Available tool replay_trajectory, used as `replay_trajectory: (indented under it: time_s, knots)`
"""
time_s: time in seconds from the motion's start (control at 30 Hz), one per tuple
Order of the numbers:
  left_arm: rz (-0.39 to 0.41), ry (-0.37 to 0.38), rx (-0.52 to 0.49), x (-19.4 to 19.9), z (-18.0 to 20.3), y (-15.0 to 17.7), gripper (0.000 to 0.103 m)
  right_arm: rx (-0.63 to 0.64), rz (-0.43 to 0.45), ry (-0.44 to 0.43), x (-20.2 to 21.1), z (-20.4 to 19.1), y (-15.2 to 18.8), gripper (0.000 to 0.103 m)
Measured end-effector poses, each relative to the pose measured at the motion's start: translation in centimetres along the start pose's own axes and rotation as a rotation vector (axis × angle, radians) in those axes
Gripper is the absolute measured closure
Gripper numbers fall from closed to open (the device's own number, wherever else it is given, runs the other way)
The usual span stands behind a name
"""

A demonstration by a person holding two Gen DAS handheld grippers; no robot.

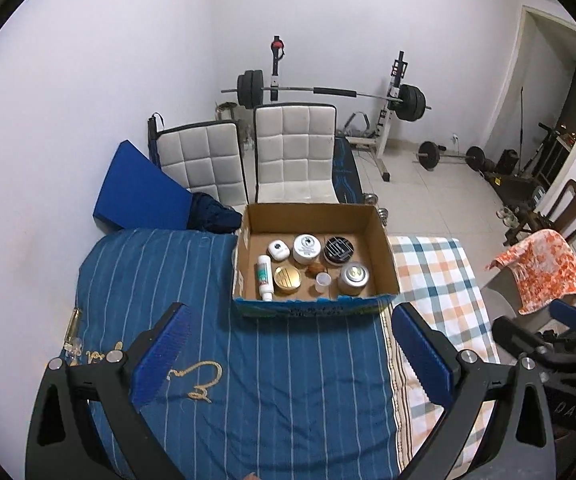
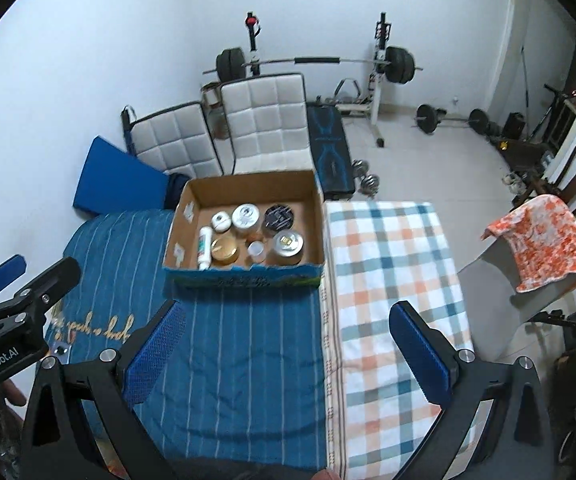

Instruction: Organize rigid objects

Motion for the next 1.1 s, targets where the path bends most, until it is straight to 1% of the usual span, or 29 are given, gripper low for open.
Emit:
replay_trajectory:
  time_s: [0.13, 0.33, 0.5, 0.77, 0.97, 1.1]
  knots:
    - [0.023, -0.02, 0.001, -0.1, -0.6, -0.5, 0.0, -0.012, 0.002, 0.019, -0.4, 0.4, -0.6, 0.0]
    - [0.027, -0.022, -0.009, -0.4, -0.7, -0.9, 0.0, -0.027, -0.004, 0.031, -0.7, 0.8, -1.0, 0.0]
    - [0.035, -0.015, -0.007, -0.2, -0.7, -1.1, 0.0, -0.03, 0.016, 0.039, -0.1, 0.9, -1.3, 0.0]
    - [0.053, -0.028, 0.019, 0.1, -1.3, -1.2, 0.0, -0.018, 0.047, 0.058, 0.8, 0.7, -1.7, 0.0]
    - [0.053, -0.042, 0.001, 0.2, -1.3, -0.9, 0.0, -0.017, 0.066, 0.056, 1.4, 0.6, -2.0, 0.0]
    - [0.057, -0.041, -0.009, 0.4, -1.0, -0.8, 0.0, -0.01, 0.074, 0.073, 1.5, 0.6, -2.1, 0.0]
Point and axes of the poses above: each gripper's, at about its wrist camera, not at the fingertips, and x roughly against the way its jaws point, z to its right, y to its underside, the point moved 4 cm from there along -x, roughly the way its jaws point, and after that the axes turned 14 degrees about y, right-handed, at the moved point
